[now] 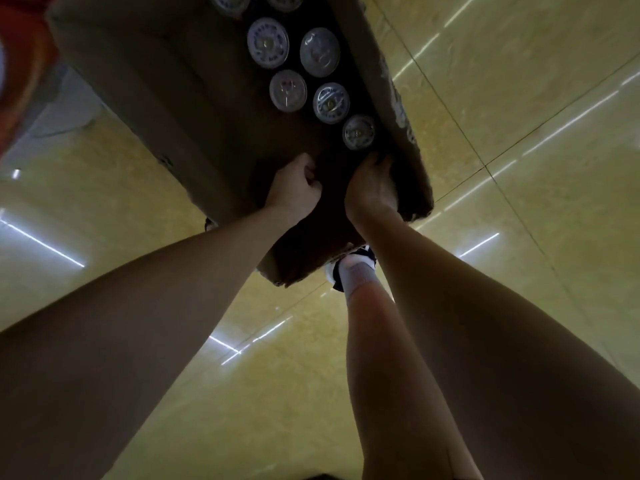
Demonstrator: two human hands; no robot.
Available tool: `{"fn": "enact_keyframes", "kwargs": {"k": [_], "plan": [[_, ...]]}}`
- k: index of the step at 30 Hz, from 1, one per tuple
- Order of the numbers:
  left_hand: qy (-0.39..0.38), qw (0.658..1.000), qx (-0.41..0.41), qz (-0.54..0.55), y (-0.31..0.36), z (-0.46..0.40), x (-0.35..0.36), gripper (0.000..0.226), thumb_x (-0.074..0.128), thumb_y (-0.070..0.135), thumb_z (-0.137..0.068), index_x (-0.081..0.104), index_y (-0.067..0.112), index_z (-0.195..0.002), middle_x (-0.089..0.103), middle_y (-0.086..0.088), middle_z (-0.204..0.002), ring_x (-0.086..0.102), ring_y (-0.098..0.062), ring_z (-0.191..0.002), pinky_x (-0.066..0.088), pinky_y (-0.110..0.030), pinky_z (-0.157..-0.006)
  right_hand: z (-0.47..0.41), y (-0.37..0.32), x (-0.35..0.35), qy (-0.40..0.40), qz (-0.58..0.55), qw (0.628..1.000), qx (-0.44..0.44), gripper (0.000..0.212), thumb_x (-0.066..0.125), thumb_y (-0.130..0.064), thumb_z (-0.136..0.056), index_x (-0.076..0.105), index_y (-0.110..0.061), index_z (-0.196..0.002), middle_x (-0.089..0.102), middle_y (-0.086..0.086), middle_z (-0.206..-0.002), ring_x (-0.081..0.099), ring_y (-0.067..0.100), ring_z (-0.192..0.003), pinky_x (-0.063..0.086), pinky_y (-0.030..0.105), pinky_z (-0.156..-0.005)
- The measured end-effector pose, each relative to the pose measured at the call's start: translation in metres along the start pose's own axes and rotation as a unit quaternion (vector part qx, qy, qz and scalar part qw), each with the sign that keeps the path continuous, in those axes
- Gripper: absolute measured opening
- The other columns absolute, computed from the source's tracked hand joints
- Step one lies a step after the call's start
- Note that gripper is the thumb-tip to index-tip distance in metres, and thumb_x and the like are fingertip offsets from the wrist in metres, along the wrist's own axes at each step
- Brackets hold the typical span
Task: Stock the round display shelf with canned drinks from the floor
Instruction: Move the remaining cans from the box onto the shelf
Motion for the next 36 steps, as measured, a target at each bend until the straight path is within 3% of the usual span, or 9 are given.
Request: {"fn": "enact_keyframes", "kwargs": {"k": [6, 10, 17, 21, 26, 30, 33, 36], "plan": [[-0.031, 0.999, -0.028, 0.011, -0.014, -0.019, 0.013, 0.028, 0.06, 0.011, -0.091, 0.057, 0.013, -0.119, 0.063, -0.005, -0.117, 0.059, -0.023, -0.111, 0.048, -0.033, -0.095, -0.003, -0.005, 0.01, 0.059, 0.063, 0.996, -0.028, 0.056, 0.047, -0.013, -0.097, 0.02, -0.006, -0.146, 0.03, 0.023, -0.146, 0.048, 0.039, -0.124, 0.049, 0.043, -0.091], [-0.051, 0.997, -0.057, 0.021, -0.018, -0.022, 0.017, 0.027, 0.059, 0.012, -0.093, 0.057, 0.012, -0.12, 0.063, -0.006, -0.117, 0.059, -0.024, -0.111, 0.049, -0.035, -0.096, -0.01, -0.008, 0.009, 0.034, 0.179, 0.982, -0.044, 0.056, 0.043, -0.011, -0.1, 0.019, 0.005, -0.148, 0.023, 0.03, -0.15, 0.048, 0.039, -0.126, 0.049, 0.042, -0.091], [-0.076, 0.994, -0.068, 0.028, -0.029, -0.023, 0.018, 0.023, 0.057, 0.012, -0.093, 0.056, 0.016, -0.116, 0.056, 0.002, -0.101, 0.055, -0.018, -0.099, 0.043, -0.028, -0.081, -0.015, -0.011, 0.009, -0.014, 0.233, 0.97, -0.062, 0.071, 0.054, -0.018, -0.095, 0.012, -0.013, -0.152, 0.024, 0.029, -0.148, 0.047, 0.042, -0.123, 0.048, 0.045, -0.087], [-0.077, 0.995, -0.06, 0.019, -0.034, -0.023, 0.017, 0.025, 0.058, 0.012, -0.093, 0.056, 0.014, -0.117, 0.059, -0.002, -0.104, 0.057, -0.02, -0.099, 0.044, -0.03, -0.082, -0.017, -0.007, 0.01, -0.012, 0.188, 0.979, -0.074, 0.063, 0.058, -0.019, -0.094, 0.022, -0.012, -0.146, 0.054, 0.022, -0.13, 0.058, 0.037, -0.115, 0.049, 0.042, -0.084], [-0.106, 0.993, -0.039, -0.025, -0.038, -0.012, 0.011, 0.034, 0.06, 0.009, -0.089, 0.053, 0.016, -0.122, 0.061, -0.008, -0.118, 0.057, -0.027, -0.111, 0.047, -0.034, -0.09, -0.01, -0.006, 0.019, -0.136, -0.019, 0.99, -0.03, 0.095, 0.075, -0.044, -0.079, 0.019, -0.012, -0.15, 0.052, 0.016, -0.137, 0.051, 0.033, -0.125, 0.044, 0.037, -0.095], [-0.147, 0.985, 0.012, -0.092, -0.032, 0.004, -0.011, 0.054, 0.068, 0.002, -0.079, 0.049, 0.017, -0.128, 0.058, -0.009, -0.125, 0.055, -0.029, -0.116, 0.046, -0.034, -0.088, 0.017, -0.016, 0.014, -0.167, -0.115, 0.978, -0.042, 0.081, 0.075, -0.047, -0.071, 0.043, -0.017, -0.138, 0.06, 0.011, -0.124, 0.059, 0.03, -0.11, 0.048, 0.03, -0.08], [-0.173, 0.973, 0.056, -0.142, -0.018, 0.028, -0.037, 0.077, 0.078, 0.003, -0.066, 0.046, 0.02, -0.134, 0.052, -0.008, -0.131, 0.052, -0.028, -0.12, 0.047, -0.04, -0.098, 0.049, -0.03, -0.008, -0.166, -0.177, 0.969, -0.052, 0.068, 0.076, -0.046, -0.068, 0.05, -0.017, -0.124, 0.062, 0.009, -0.109, 0.065, 0.029, -0.094, 0.06, 0.04, -0.072], [-0.178, 0.969, 0.089, -0.147, 0.004, 0.061, -0.069, 0.089, 0.089, 0.015, -0.059, 0.043, 0.025, -0.135, 0.051, -0.004, -0.131, 0.052, -0.024, -0.116, 0.047, -0.042, -0.098, 0.079, -0.052, -0.043, -0.192, -0.204, 0.958, -0.057, 0.061, 0.078, -0.048, -0.068, 0.053, -0.016, -0.114, 0.065, 0.009, -0.096, 0.07, 0.024, -0.074, 0.058, 0.032, -0.05]]}}
Point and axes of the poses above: each hand's wrist, its own z-axis away from the middle knuckle, its own x-axis out of the palm, y = z × x, the point moved 6 cm from there along -z, towards the middle knuckle
